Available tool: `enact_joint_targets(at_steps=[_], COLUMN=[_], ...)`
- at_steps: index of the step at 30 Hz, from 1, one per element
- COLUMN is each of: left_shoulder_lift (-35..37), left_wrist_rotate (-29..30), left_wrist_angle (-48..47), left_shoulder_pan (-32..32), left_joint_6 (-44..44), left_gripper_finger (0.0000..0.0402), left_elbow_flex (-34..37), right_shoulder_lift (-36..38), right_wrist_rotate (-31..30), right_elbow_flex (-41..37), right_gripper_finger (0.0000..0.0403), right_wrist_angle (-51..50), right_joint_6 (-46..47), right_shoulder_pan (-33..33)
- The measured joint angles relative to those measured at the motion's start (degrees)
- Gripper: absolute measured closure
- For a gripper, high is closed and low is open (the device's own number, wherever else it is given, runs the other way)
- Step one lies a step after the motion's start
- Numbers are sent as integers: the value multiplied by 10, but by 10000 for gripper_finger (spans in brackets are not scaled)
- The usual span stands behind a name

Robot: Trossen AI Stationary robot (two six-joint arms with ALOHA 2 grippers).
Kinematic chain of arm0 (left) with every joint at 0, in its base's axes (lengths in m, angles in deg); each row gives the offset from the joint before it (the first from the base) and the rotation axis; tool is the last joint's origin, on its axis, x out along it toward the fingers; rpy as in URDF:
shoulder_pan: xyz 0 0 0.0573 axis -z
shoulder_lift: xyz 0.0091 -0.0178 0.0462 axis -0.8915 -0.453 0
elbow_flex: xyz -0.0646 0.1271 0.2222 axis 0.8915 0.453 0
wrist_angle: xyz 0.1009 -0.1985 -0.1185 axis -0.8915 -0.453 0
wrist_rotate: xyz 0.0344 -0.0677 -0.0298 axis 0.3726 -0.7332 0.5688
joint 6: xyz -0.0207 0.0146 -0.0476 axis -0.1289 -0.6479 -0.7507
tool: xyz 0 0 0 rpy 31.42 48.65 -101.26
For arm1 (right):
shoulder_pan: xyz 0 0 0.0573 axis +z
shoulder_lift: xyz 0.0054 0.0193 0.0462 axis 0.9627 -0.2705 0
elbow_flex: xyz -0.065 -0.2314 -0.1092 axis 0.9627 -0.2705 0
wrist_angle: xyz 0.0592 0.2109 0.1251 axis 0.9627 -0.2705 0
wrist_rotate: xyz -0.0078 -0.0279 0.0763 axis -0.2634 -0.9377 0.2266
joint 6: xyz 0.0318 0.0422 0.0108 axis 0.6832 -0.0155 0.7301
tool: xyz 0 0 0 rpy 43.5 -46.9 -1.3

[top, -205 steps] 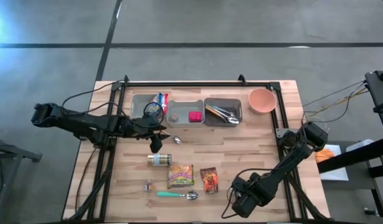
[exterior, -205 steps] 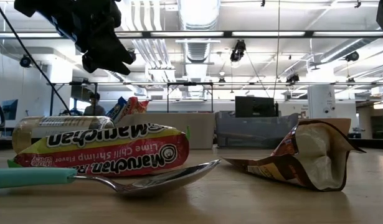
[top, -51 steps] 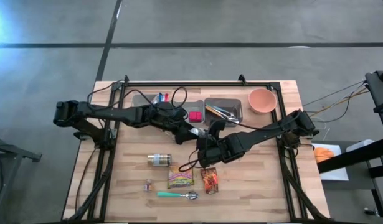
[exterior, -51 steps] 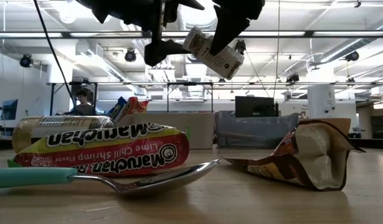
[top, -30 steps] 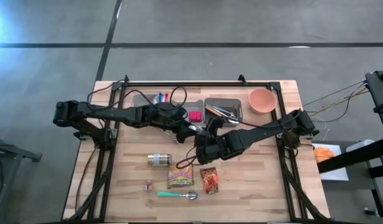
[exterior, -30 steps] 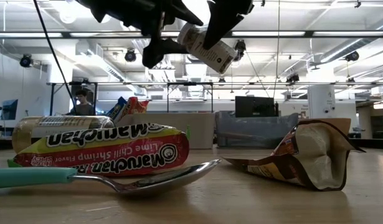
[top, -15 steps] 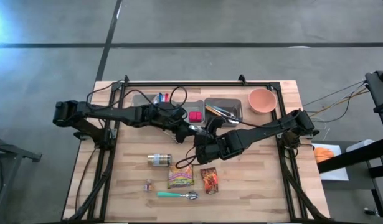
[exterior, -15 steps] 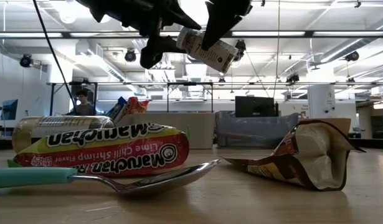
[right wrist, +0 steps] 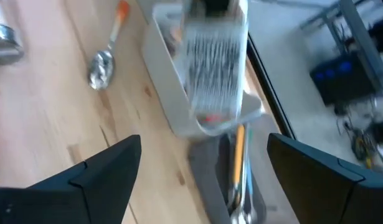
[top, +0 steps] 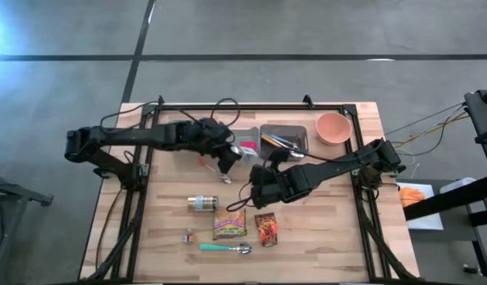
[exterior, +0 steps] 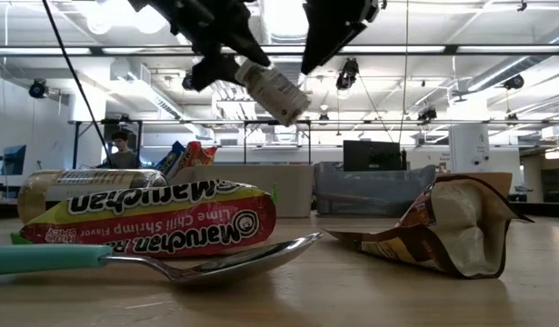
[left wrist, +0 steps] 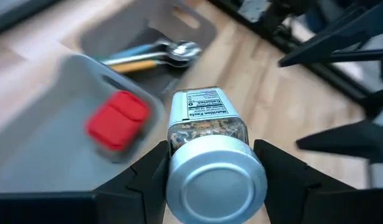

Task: Pick & Place Food Item
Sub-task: Put the white seasoning bottle into the right gray bin

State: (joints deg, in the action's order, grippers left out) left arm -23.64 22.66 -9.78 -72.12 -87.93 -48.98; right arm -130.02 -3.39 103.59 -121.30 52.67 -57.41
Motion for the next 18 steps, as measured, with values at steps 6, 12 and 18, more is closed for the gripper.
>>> enact_joint_targets(at_steps=[6,12,18], left_shoulder_lift=[0,-7,-70], left_wrist_rotate=[18,20,14], left_wrist_angle=[-116,-205,-290], left_shoulder_pan=[-40,-102,-143], left_joint_6=[74,119,161], left_gripper_finger=[210,210,210], left_elbow_flex=[-78,-137,-193], right_shoulder_lift=[-2,-2,-2], right_wrist_rotate=[7,56,64], right_elbow_flex=[-10,-44,-80], right_gripper_finger=[55,55,55], right_wrist_angle=[-77,-80,-82], right_joint_6=[115,153,146], right_shoulder_pan=[8,17,12])
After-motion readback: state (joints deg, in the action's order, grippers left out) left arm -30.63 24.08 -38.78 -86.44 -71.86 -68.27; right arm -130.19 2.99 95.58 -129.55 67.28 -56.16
